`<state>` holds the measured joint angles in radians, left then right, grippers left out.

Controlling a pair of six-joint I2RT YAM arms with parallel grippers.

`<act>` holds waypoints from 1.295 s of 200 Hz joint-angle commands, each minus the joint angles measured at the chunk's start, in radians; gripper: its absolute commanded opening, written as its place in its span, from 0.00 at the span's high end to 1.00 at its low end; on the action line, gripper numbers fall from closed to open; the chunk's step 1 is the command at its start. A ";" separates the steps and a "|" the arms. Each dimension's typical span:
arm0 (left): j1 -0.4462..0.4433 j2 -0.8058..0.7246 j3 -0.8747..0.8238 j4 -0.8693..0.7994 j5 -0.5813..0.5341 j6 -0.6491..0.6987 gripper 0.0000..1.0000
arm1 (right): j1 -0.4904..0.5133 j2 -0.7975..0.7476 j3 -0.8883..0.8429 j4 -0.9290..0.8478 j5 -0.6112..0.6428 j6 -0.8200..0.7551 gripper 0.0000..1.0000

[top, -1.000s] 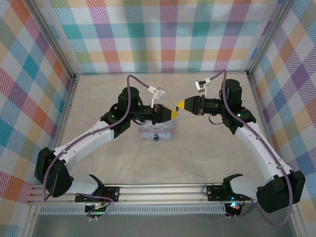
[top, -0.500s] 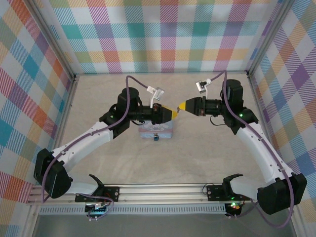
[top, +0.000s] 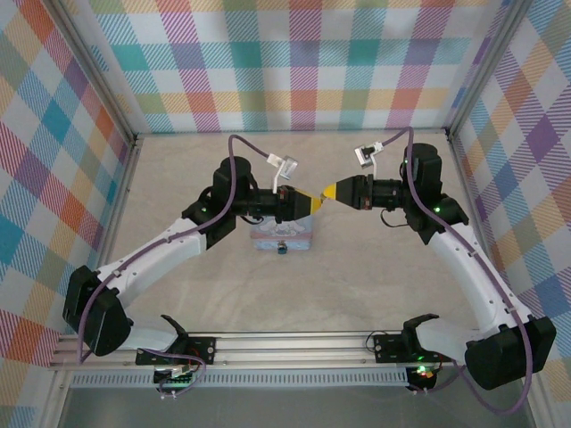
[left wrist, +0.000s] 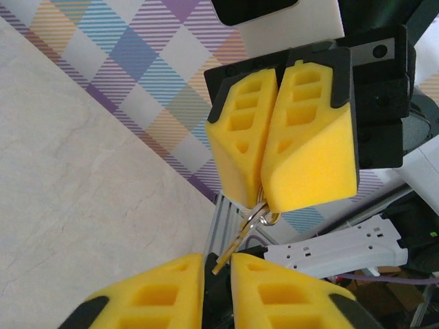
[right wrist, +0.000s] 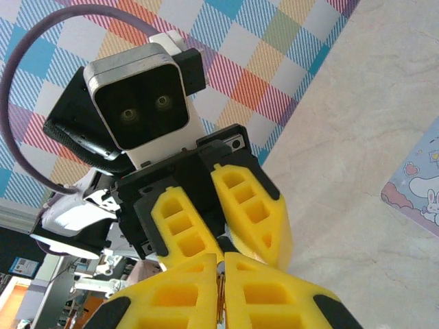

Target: Unlock a padlock with a key

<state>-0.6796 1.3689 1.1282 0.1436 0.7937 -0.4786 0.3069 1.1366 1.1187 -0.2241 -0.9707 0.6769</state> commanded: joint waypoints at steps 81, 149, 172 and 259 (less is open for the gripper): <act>-0.008 0.012 0.022 0.110 0.041 -0.042 0.74 | -0.005 -0.012 -0.002 0.050 -0.026 0.016 0.91; -0.007 0.002 0.021 0.087 0.039 -0.032 1.00 | -0.006 -0.012 0.006 0.027 -0.015 0.000 0.91; -0.008 -0.008 0.023 0.058 0.028 -0.012 1.00 | -0.005 -0.012 0.008 0.019 -0.013 -0.008 0.91; -0.006 -0.010 0.024 0.027 0.008 -0.004 0.91 | -0.007 -0.009 0.021 -0.019 0.004 -0.035 0.91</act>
<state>-0.6804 1.3788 1.1305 0.1852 0.8253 -0.4961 0.3012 1.1366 1.1183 -0.2310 -0.9577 0.6720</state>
